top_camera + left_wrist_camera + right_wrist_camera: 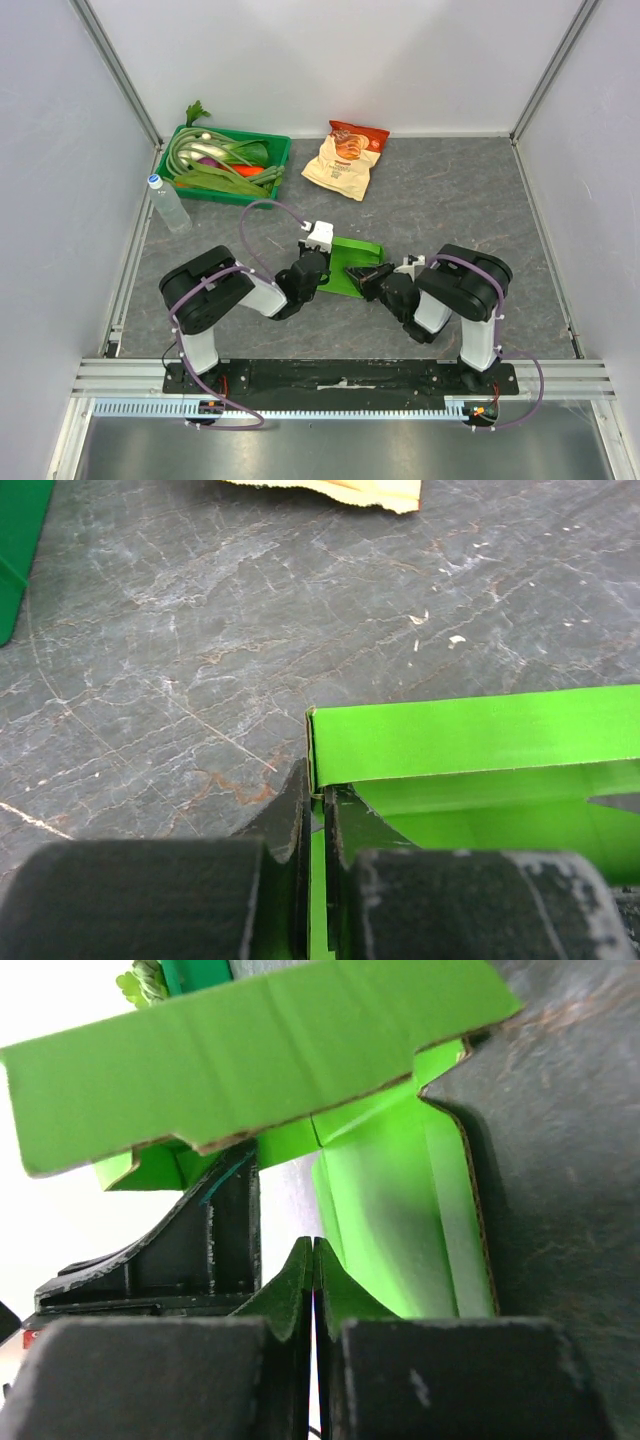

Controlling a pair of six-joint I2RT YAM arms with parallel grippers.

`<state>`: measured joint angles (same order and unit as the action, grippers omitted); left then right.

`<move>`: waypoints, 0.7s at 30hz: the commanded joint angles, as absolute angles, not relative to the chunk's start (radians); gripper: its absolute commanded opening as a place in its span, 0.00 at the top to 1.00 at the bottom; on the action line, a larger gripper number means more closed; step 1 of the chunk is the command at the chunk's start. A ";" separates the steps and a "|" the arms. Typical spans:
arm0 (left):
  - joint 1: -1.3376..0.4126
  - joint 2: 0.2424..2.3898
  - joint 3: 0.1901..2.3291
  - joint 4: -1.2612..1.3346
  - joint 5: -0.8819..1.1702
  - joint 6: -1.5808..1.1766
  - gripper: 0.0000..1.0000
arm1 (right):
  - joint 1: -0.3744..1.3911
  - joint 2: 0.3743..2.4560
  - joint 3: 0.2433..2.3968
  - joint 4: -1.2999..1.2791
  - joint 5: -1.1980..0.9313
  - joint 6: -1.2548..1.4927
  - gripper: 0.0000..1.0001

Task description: Fold the paper box

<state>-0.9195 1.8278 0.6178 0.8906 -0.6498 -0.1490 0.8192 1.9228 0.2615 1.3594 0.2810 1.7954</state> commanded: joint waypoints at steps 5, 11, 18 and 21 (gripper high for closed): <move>-0.919 1.819 0.471 1.143 -0.483 -0.093 0.98 | 0.804 1.668 0.225 1.249 0.262 1.568 0.75; -0.919 1.784 0.442 1.111 -0.488 -0.155 0.73 | 0.804 1.425 0.340 0.844 0.294 1.414 0.34; -0.917 1.652 0.396 1.025 -0.460 -0.183 0.52 | 0.804 1.370 0.387 0.752 0.264 1.448 0.29; -0.917 1.606 0.362 1.006 -0.459 -0.193 0.50 | 0.805 1.348 0.380 0.721 0.262 1.491 0.27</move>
